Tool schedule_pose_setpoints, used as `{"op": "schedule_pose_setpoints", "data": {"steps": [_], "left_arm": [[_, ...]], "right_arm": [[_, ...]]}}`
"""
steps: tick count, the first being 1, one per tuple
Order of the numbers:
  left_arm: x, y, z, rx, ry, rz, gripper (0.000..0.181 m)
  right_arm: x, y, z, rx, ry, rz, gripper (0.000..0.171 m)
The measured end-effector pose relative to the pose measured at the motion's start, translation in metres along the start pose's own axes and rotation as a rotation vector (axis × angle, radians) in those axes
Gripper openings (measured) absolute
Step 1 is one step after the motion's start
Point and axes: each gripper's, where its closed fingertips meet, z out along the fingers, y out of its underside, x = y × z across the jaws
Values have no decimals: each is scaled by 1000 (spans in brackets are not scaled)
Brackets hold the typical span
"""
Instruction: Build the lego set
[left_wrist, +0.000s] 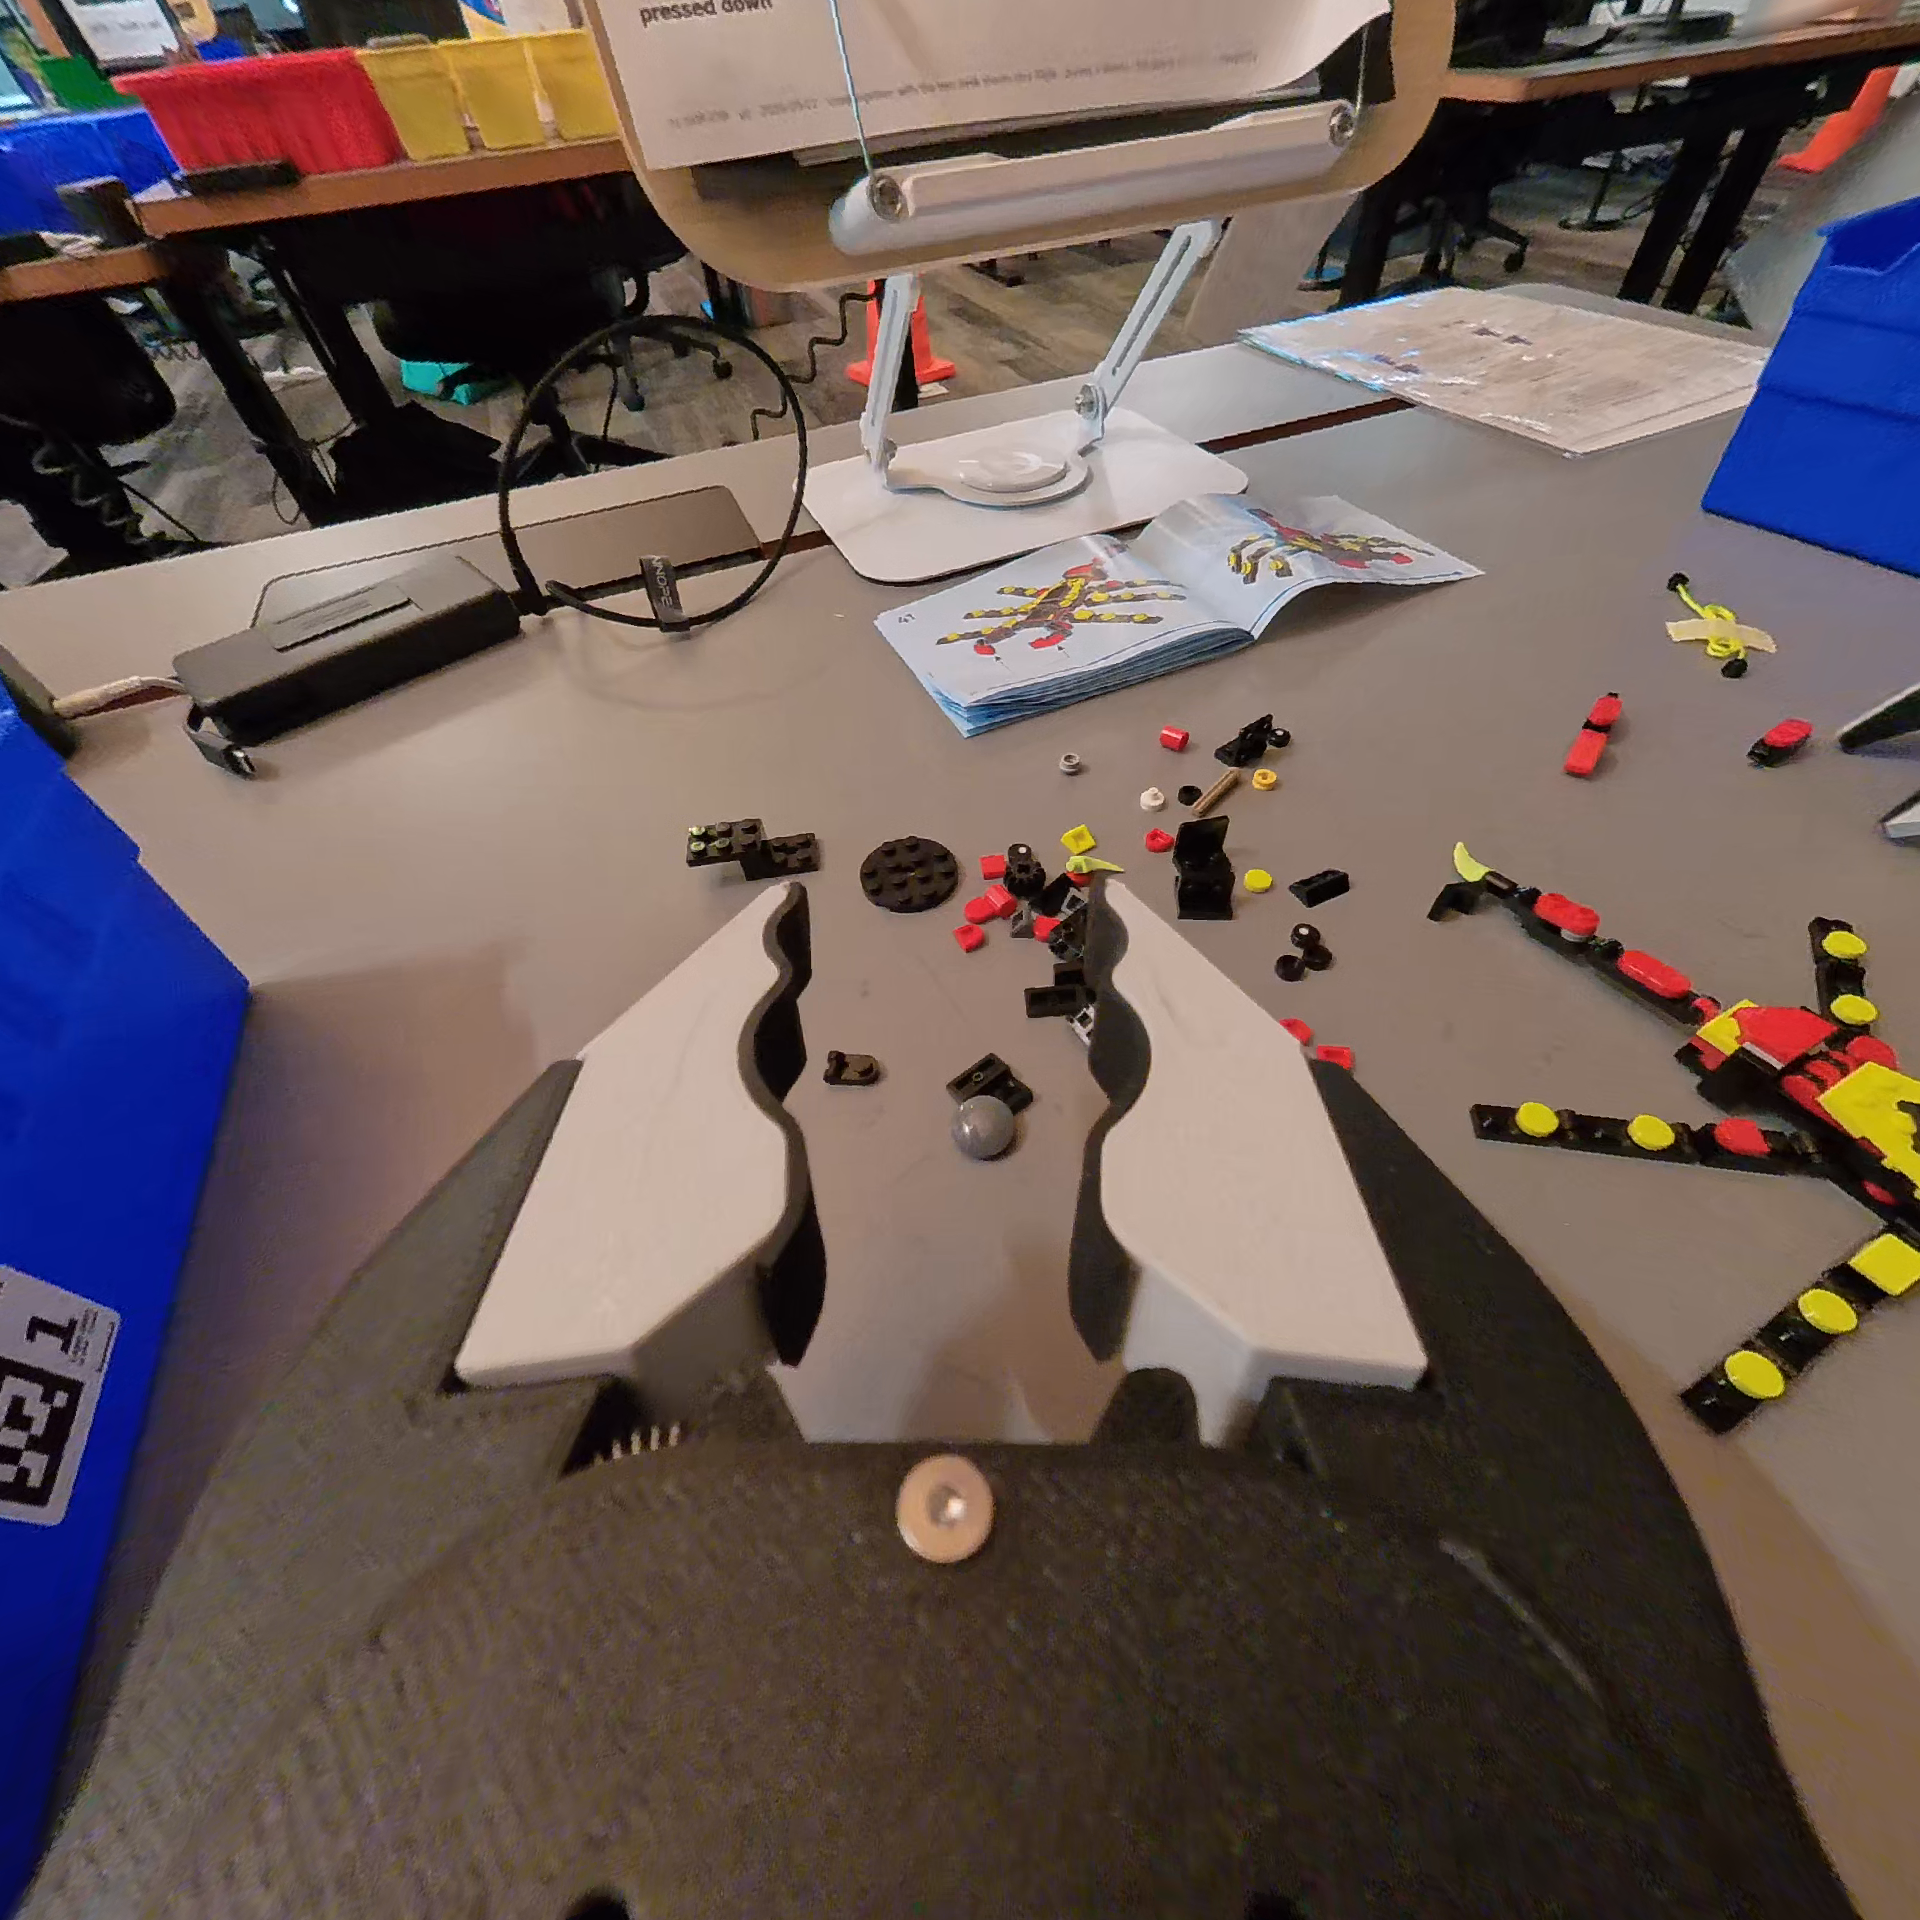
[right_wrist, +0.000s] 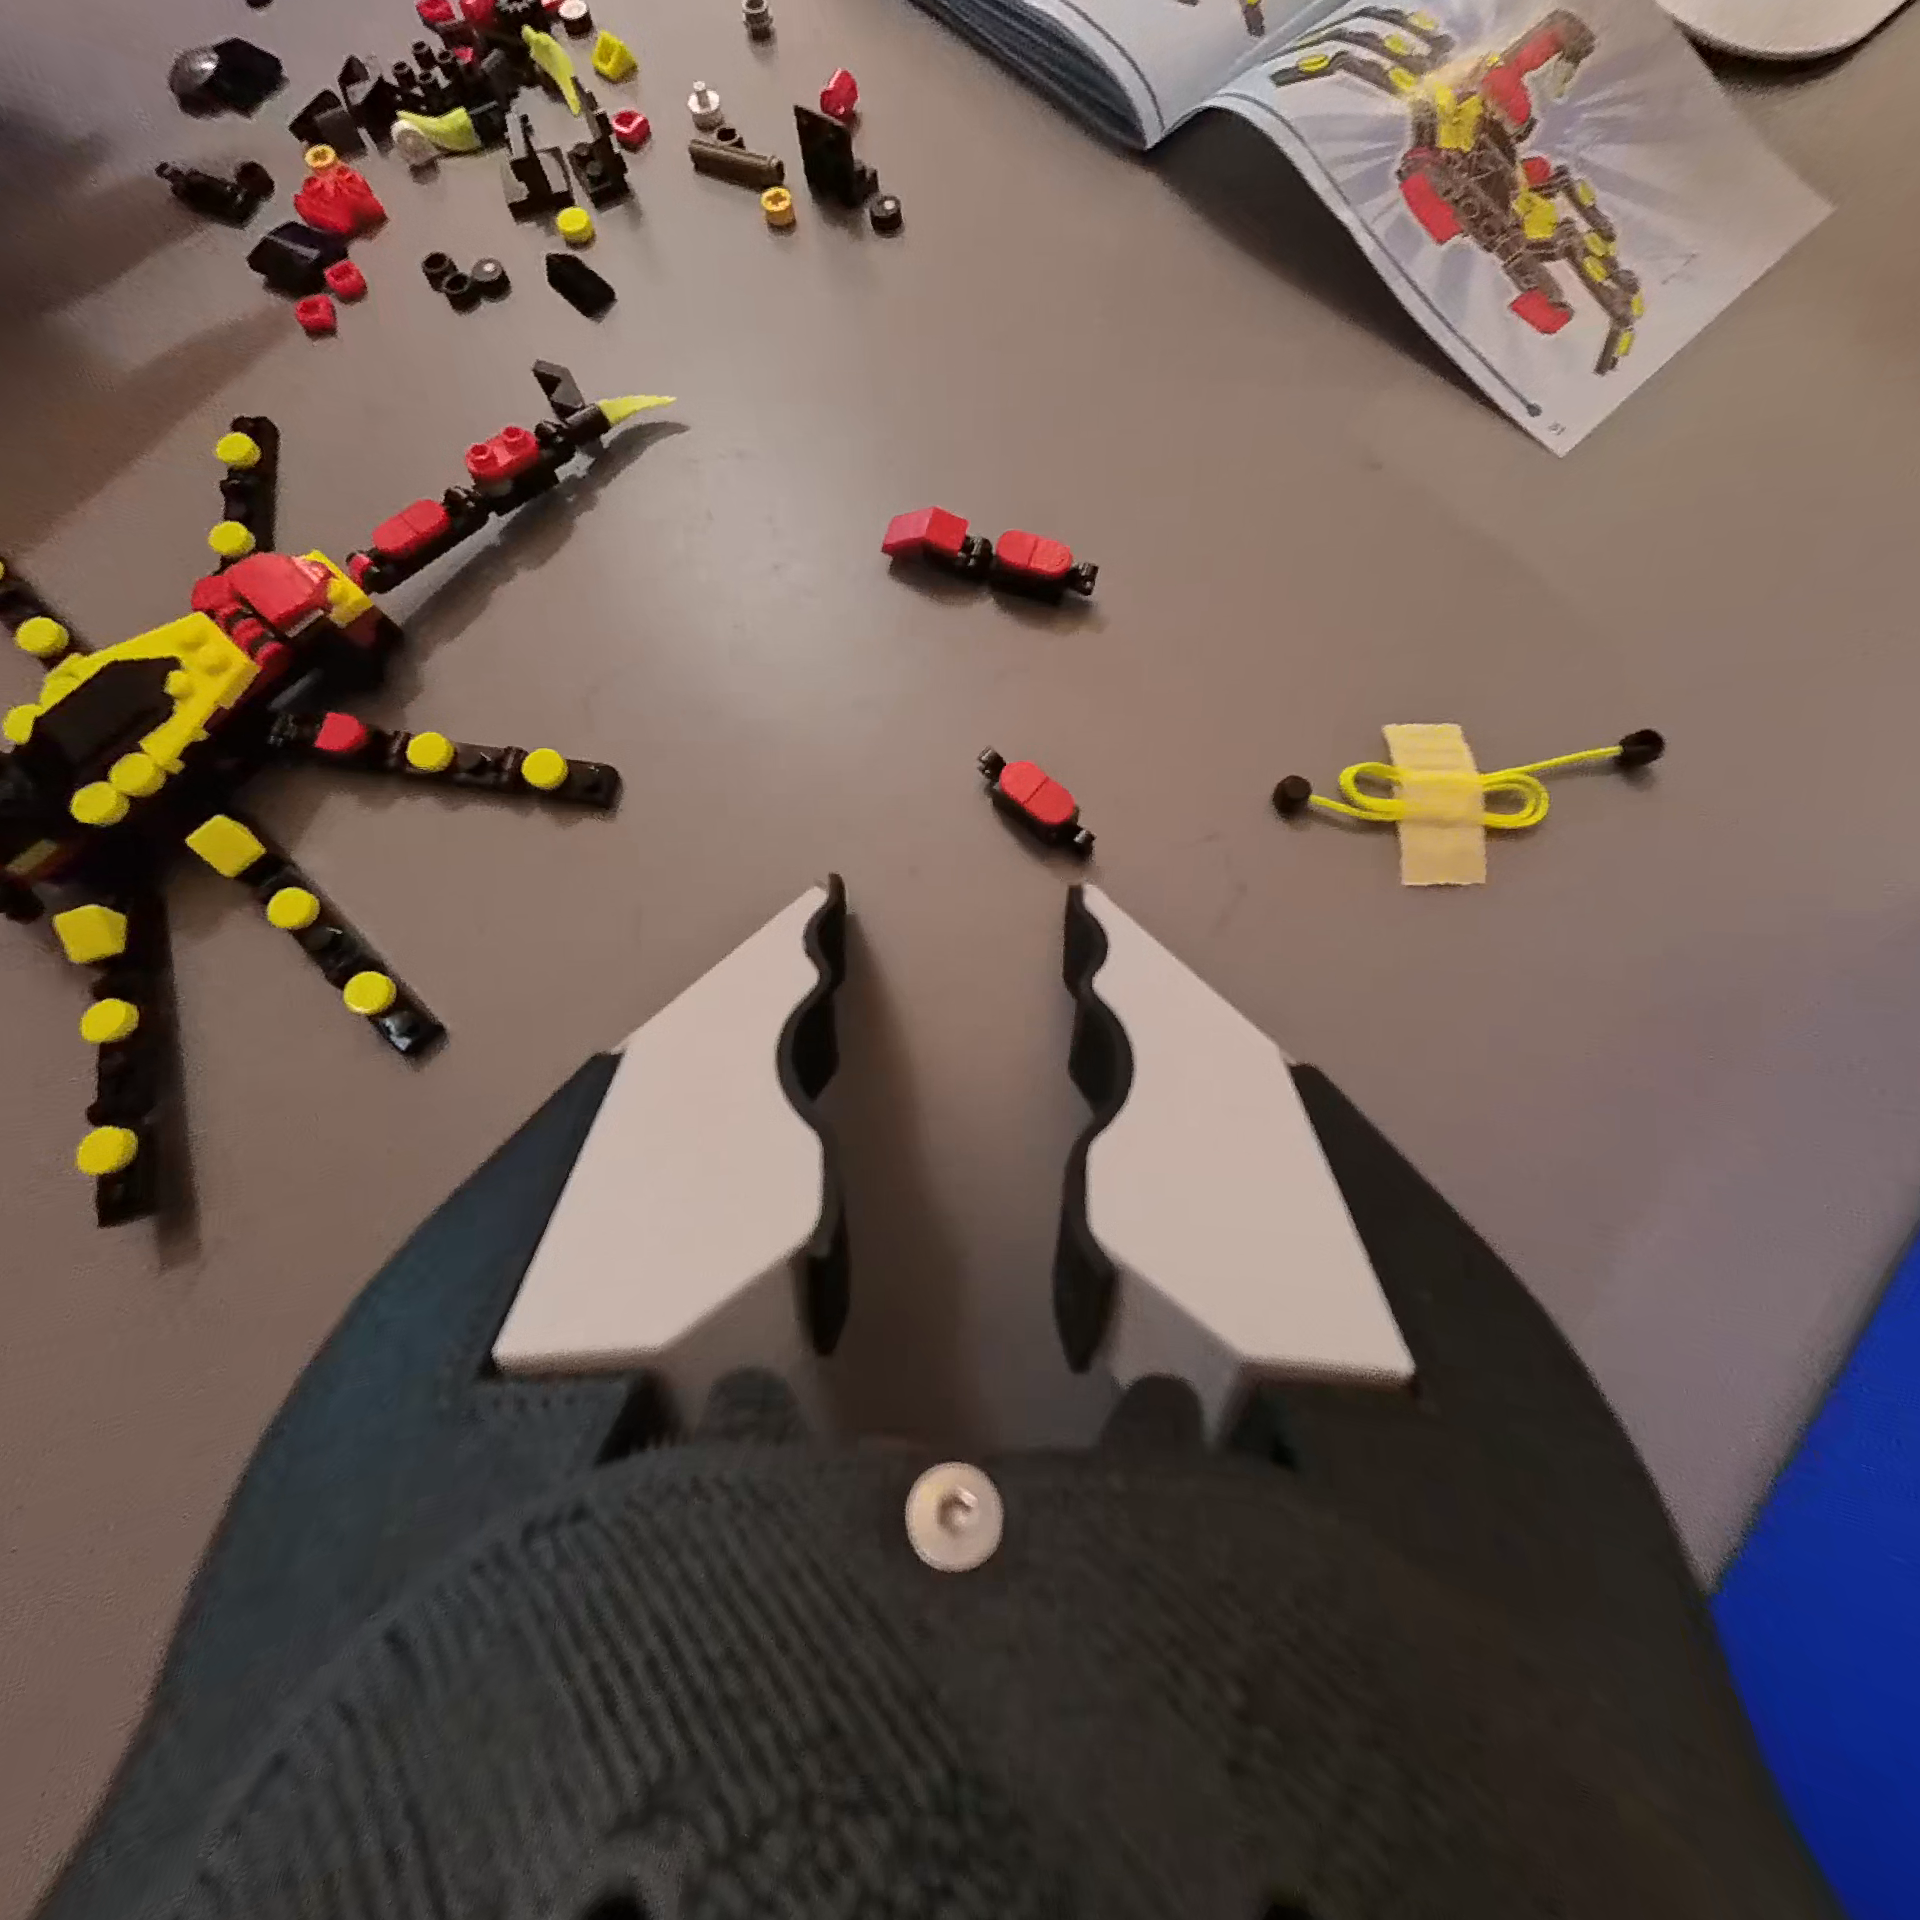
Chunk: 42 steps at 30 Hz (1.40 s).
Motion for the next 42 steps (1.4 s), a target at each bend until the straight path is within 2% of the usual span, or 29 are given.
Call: {"op": "schedule_pose_setpoints", "data": {"steps": [12,42], "left_arm": [[8,1,3,-7,19,5,49],[8,4,4,-20,5,18,49]], "right_arm": [[14,-11,1,55,91,-32,44],[8,-8,9,31,59,-46,39]]}}
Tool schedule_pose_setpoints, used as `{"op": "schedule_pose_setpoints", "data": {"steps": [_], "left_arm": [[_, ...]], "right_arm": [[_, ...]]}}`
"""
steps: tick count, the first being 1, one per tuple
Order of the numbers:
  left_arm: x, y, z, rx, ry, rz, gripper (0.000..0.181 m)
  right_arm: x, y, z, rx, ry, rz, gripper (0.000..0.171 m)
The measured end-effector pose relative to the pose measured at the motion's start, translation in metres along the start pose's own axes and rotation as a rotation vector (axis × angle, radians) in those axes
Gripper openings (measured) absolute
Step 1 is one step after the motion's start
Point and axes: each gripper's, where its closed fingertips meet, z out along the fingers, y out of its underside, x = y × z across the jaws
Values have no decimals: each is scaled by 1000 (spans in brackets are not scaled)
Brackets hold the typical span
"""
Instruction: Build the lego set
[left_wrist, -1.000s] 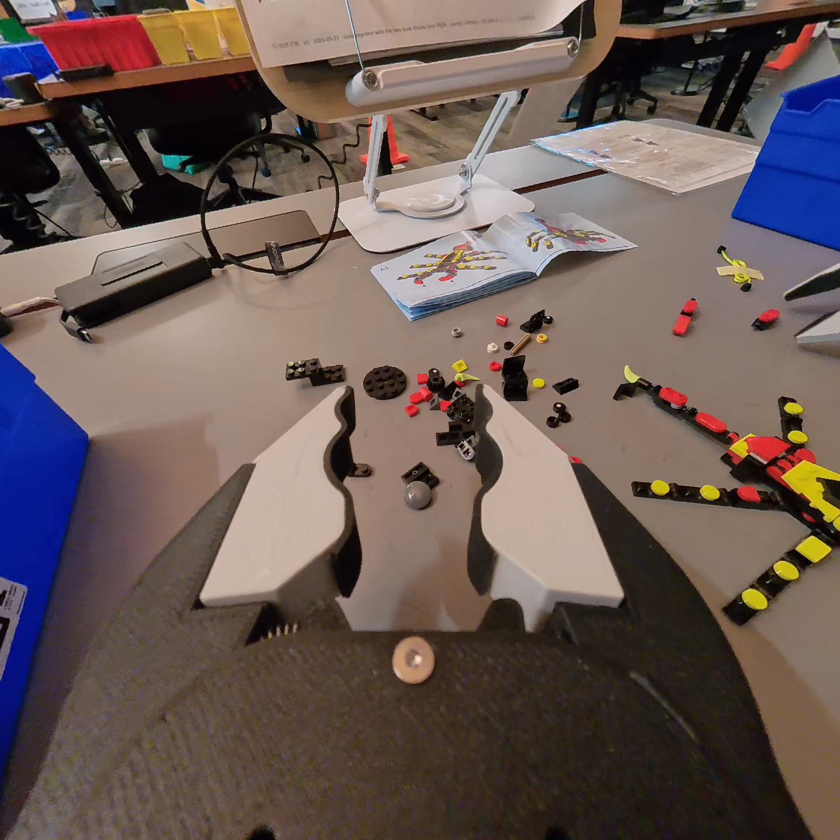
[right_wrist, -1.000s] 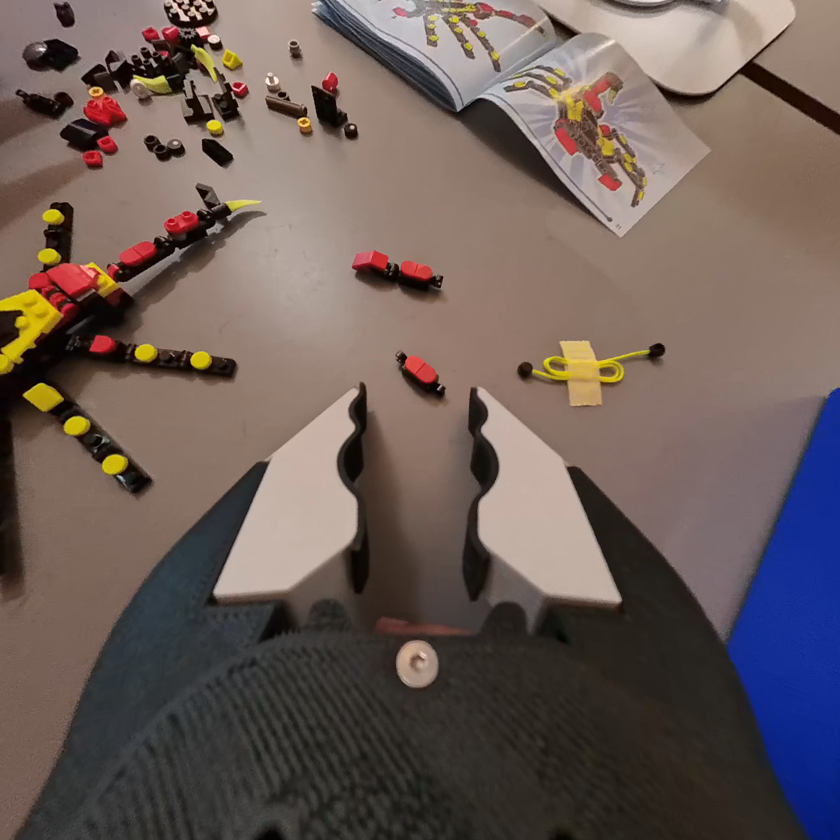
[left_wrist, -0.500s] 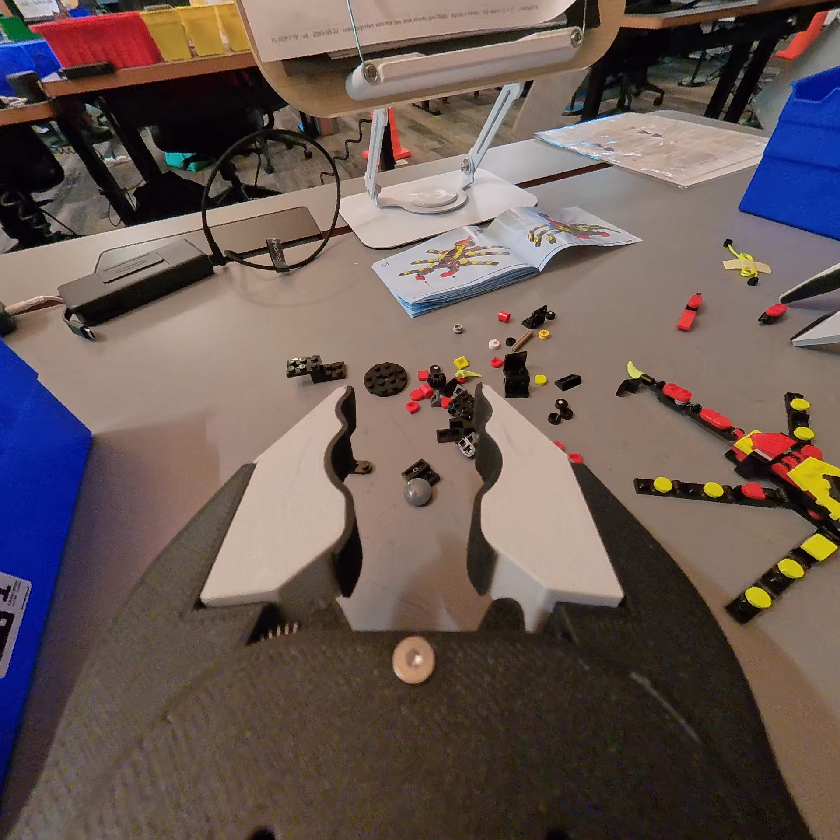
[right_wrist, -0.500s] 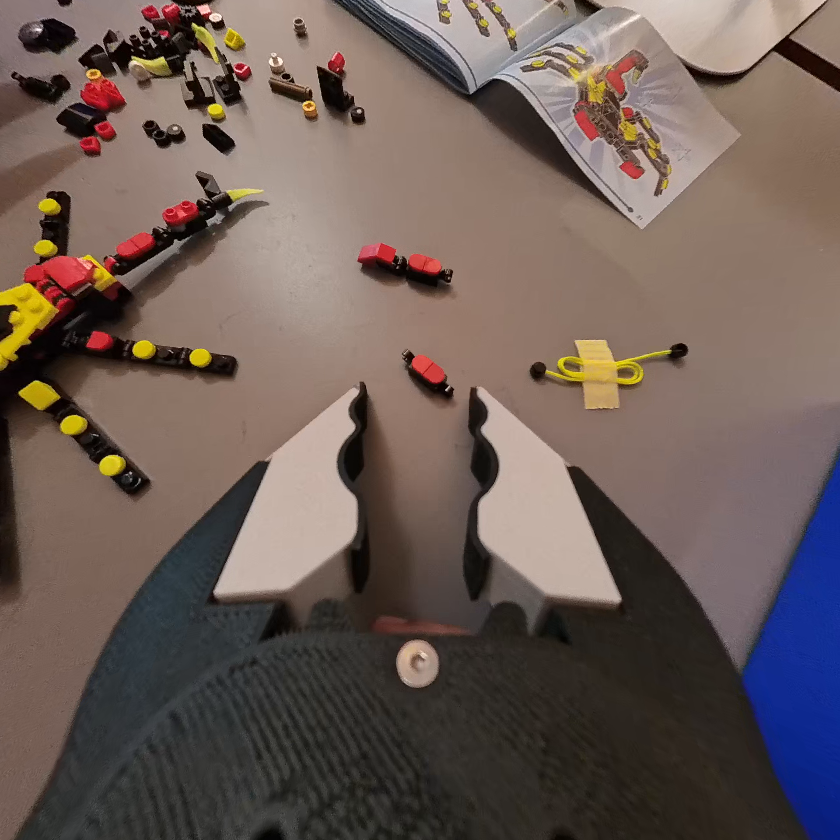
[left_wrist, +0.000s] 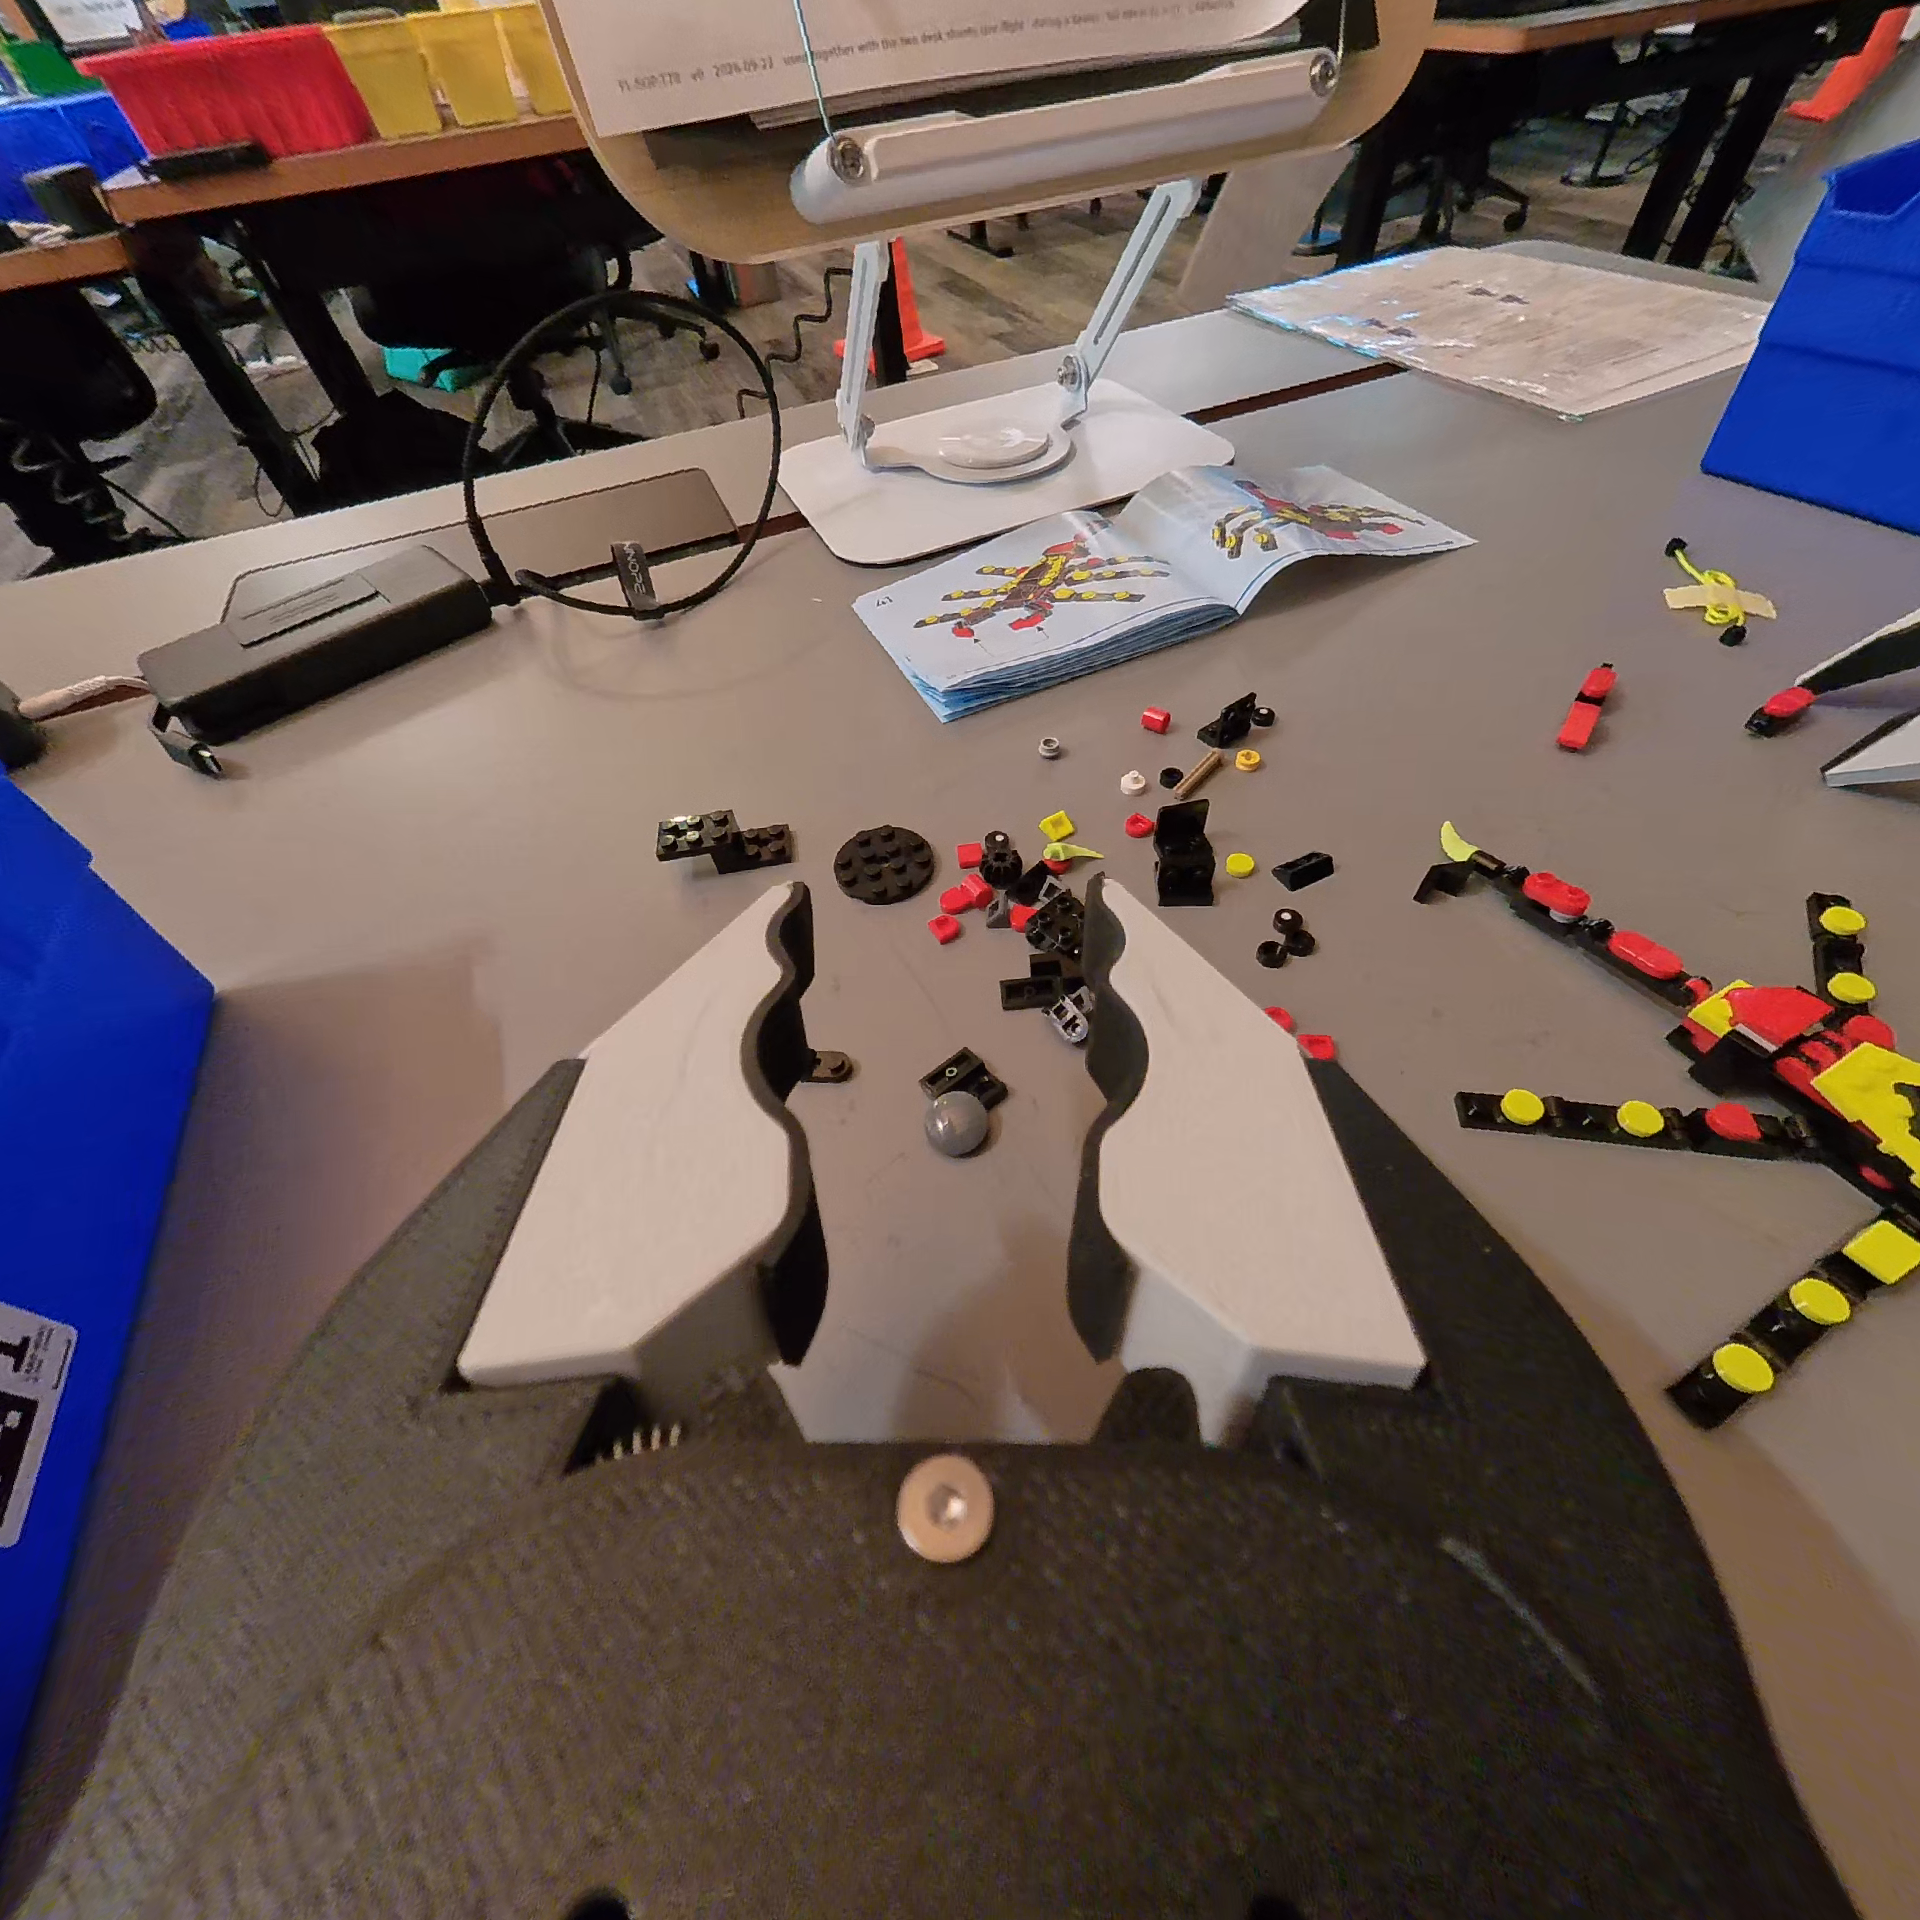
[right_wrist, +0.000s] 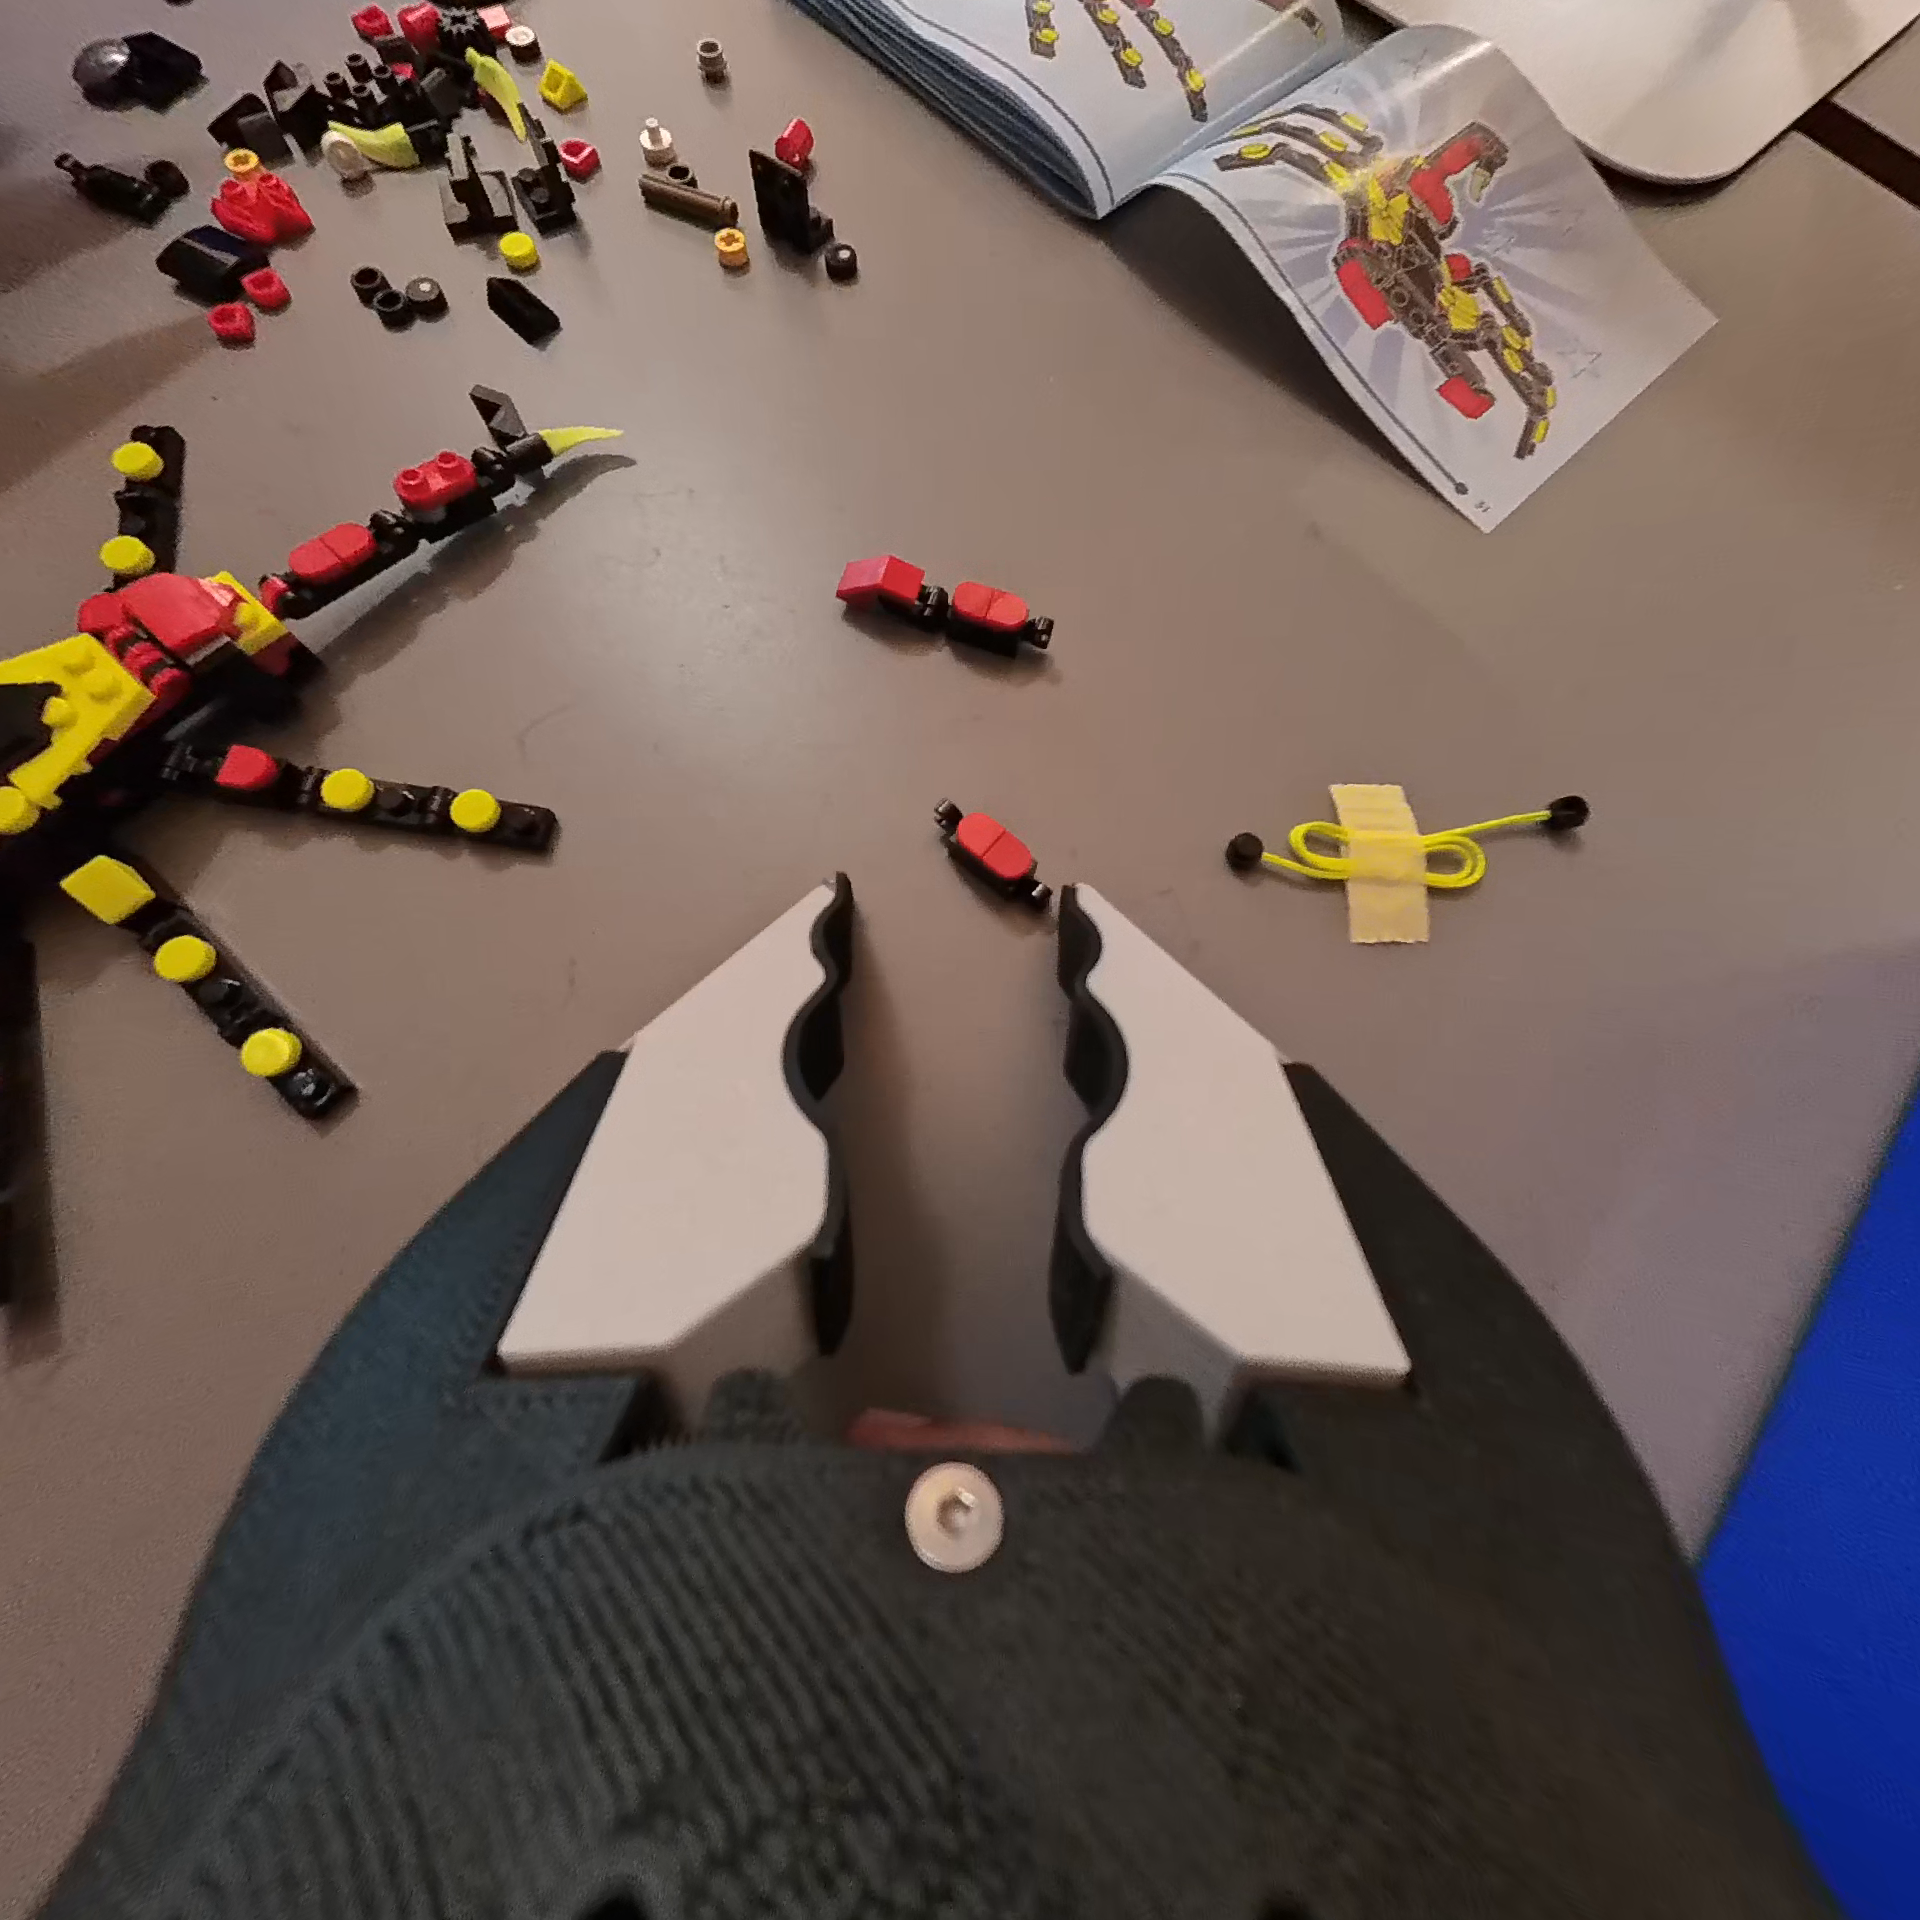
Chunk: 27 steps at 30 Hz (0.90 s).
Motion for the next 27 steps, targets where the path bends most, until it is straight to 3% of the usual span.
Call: {"op": "schedule_pose_setpoints", "data": {"steps": [7,12,21,27], "left_arm": [[0,1,0,-3,-4,2,49],[-1,1,0,-4,-7,0,49],[-2,1,0,-6,-10,1,49],[-1,3,1,-17,-14,13,49]], "right_arm": [[-5,1,-1,-3,-34,7,30],[-39,2,-6,-1,-235,0,25],[-28,3,-7,-9,-150,-58,25],[-46,-6,5,5,-154,-113,30]]}}
